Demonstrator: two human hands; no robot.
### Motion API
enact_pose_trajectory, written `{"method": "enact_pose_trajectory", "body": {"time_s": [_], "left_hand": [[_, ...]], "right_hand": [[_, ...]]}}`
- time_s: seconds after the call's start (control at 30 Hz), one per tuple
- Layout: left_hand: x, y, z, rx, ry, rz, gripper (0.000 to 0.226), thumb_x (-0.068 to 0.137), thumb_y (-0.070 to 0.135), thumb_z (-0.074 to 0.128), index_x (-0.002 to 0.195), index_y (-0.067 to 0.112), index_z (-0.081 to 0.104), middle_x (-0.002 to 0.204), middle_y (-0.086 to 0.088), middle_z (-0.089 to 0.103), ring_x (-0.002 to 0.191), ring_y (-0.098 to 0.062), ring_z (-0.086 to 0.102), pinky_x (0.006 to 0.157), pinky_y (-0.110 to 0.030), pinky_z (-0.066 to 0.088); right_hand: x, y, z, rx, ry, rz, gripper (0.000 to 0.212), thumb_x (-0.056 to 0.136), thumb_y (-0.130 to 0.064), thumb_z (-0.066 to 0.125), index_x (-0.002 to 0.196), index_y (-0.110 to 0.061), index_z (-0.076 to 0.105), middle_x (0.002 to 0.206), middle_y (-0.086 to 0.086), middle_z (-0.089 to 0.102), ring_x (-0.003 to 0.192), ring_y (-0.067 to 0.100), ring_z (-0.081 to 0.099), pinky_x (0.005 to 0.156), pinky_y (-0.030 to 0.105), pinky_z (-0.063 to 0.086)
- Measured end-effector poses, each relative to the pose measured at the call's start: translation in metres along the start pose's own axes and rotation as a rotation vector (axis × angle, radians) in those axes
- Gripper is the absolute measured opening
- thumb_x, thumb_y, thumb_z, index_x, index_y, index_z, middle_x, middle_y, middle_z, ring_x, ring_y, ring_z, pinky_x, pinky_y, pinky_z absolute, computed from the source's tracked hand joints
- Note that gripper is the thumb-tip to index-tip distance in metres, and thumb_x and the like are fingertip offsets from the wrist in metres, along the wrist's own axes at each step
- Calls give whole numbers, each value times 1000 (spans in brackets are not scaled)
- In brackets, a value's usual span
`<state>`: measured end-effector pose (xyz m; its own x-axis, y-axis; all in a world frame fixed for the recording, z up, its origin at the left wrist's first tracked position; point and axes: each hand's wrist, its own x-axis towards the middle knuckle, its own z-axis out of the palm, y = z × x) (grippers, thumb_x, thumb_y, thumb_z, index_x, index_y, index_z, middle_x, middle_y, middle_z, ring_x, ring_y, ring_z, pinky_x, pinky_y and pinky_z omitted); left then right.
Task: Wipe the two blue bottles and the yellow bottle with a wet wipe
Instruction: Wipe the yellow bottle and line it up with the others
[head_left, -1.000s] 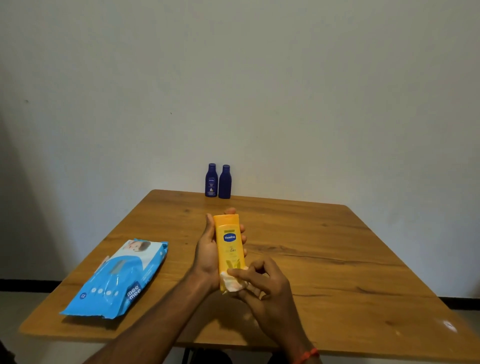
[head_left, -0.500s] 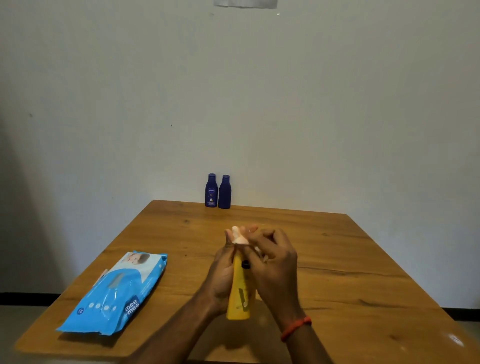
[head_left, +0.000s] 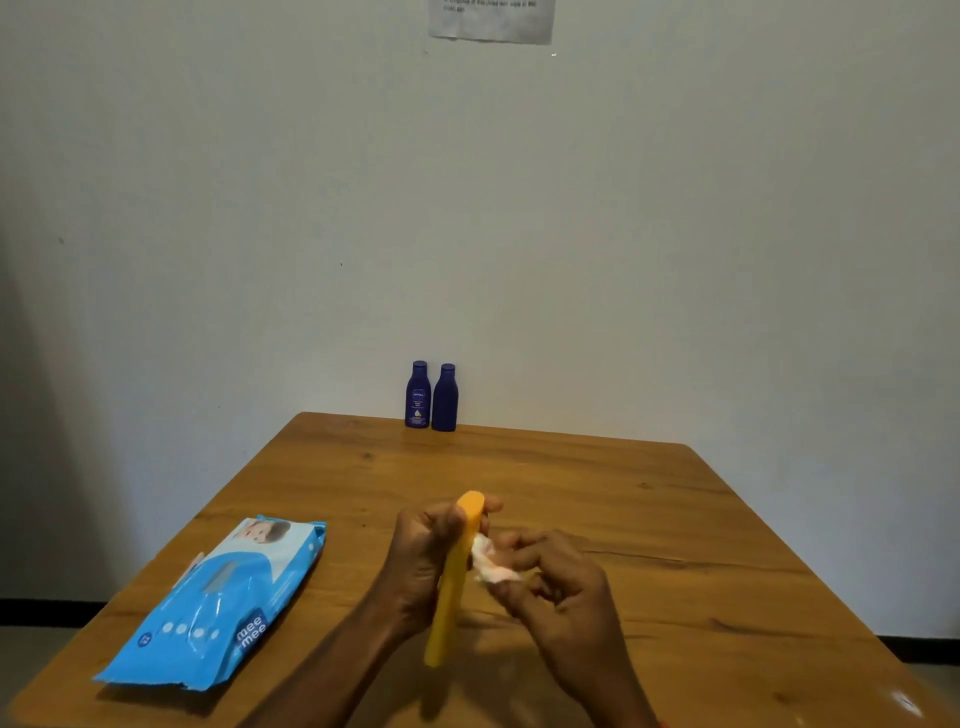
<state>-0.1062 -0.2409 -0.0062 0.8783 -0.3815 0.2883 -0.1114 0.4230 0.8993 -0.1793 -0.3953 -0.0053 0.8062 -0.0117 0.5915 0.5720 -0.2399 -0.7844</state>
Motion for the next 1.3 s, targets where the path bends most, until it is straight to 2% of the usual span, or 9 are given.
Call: {"method": "enact_pose_trajectory", "body": {"time_s": [0.2,0.33,0.47,0.57,0.77,0.93,1.07,1.23,1.3], "left_hand": [[-10,19,4,220,-135,111,45,63,48,88,87,11,81,87,-4,76,86,-15,70,74,-25,55],[-8,22,9,331,-143,113,66,69,51,85,74,-12,68,71,-29,57,70,-34,51,66,-43,43],[-8,24,14,305,-121,98,56,71,59,78,73,3,74,70,-15,64,68,-24,56,65,-34,49],[-9,25,16,283,-79,67,55,70,64,75,74,9,76,71,-11,67,69,-20,60,67,-30,52],[-4,27,17,239,51,37,79,62,80,68,97,10,79,95,-12,74,87,-21,68,80,-26,57],[7,31,18,292,98,47,90,58,91,58,108,17,76,104,-8,75,102,-24,71,82,-27,59],[17,32,14,247,114,20,91,59,92,54,114,22,74,109,-8,75,106,-24,71,77,-28,60],[33,30,7,217,135,-67,64,85,67,31,107,22,71,97,-4,78,95,-21,75,72,-28,60],[42,30,4,266,139,-60,70,83,73,30,107,23,72,98,-4,78,96,-22,75,76,-32,60]], "right_hand": [[24,-34,-8,-176,-89,-180,16,88,-25,68,103,-28,75,97,-13,69,92,18,64,67,31,54],[39,-26,-10,-404,-26,-172,18,91,-28,65,104,-23,75,89,-12,63,85,8,59,63,16,48],[35,-24,-5,-427,72,-162,15,92,-27,64,102,-24,74,88,-12,63,85,7,58,63,14,46],[24,-25,-5,-335,67,-165,17,91,-38,58,88,-28,72,82,-13,63,81,12,58,60,19,46],[22,-8,-5,-46,271,242,36,92,-53,55,74,-23,65,71,-1,60,72,17,60,63,44,54],[35,-6,-6,16,29,338,6,92,-35,63,91,-37,68,94,-6,67,69,17,66,51,34,54],[56,-6,-8,-69,-183,414,24,91,-43,63,114,-48,63,100,-18,67,91,7,66,69,31,57],[82,-3,0,-109,-371,467,19,92,-43,60,111,-38,65,104,-21,68,99,5,64,87,31,55],[91,3,2,-103,-357,465,17,93,-40,60,109,-38,64,103,-20,68,100,6,63,89,33,52]]}}
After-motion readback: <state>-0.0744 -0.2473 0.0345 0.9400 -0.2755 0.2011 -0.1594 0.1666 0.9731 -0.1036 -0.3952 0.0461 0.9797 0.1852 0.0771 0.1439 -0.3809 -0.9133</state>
